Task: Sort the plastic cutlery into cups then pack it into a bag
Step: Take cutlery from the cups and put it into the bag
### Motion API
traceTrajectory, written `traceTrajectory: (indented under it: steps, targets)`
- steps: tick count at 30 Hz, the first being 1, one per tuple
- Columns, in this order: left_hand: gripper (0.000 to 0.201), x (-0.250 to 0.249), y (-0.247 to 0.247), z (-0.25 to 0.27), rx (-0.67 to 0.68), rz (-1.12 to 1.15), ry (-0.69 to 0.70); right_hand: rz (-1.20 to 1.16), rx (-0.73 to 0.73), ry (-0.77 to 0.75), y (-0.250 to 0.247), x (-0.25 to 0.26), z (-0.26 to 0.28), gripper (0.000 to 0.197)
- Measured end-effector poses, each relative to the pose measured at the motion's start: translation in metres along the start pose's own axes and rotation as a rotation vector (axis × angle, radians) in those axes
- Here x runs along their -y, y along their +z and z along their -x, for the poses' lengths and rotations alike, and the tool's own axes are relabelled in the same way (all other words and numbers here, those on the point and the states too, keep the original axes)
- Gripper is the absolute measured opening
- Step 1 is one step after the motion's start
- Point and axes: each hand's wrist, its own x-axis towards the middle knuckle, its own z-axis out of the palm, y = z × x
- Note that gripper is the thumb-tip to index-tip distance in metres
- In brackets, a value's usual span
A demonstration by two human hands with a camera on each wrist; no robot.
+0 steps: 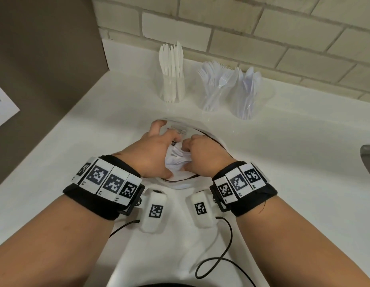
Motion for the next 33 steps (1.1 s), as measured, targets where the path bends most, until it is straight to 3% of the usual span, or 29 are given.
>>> traceTrajectory:
  steps: [3,6,9,13,16,19,22,27,30,33]
  targets:
    - [0.087,0.004,-0.003,0.0,-0.006,-0.087,-0.045,-0.023,0.005,0.004,-0.001,-0.001,-0.001,0.022]
    - [0.088,0.006,-0.004,0.0,0.02,-0.146,-0.086,-0.045,0.031,-0.007,-0.001,0.0,-0.001,0.017]
    - [0.095,0.006,0.001,-0.001,0.004,-0.096,-0.055,-0.069,0.044,-0.053,0.002,0.003,-0.001,0.03]
    - [0.095,0.01,0.004,-0.001,0.007,-0.066,-0.044,-0.008,0.043,-0.035,0.001,0.001,-0.001,0.02]
    - [0.09,0.015,0.0,-0.001,0.033,-0.113,-0.068,0.019,0.042,-0.012,-0.009,-0.003,-0.001,0.04]
    - [0.086,0.016,-0.002,0.0,0.021,-0.122,-0.074,-0.096,0.026,-0.048,-0.011,-0.005,0.001,0.046]
    - [0.085,0.017,0.001,0.001,0.002,-0.091,-0.062,-0.139,0.055,-0.098,-0.005,-0.003,0.003,0.043]
    - [0.089,0.016,0.001,-0.001,-0.011,-0.079,-0.047,-0.007,0.056,-0.12,-0.004,0.0,-0.001,0.032]
    - [0.099,0.021,-0.001,0.0,0.01,-0.084,-0.036,-0.191,-0.029,-0.117,-0.012,-0.01,0.002,0.041]
    - [0.093,0.02,0.0,0.003,-0.007,-0.067,-0.045,-0.608,-0.186,-0.088,-0.019,-0.022,0.009,0.04]
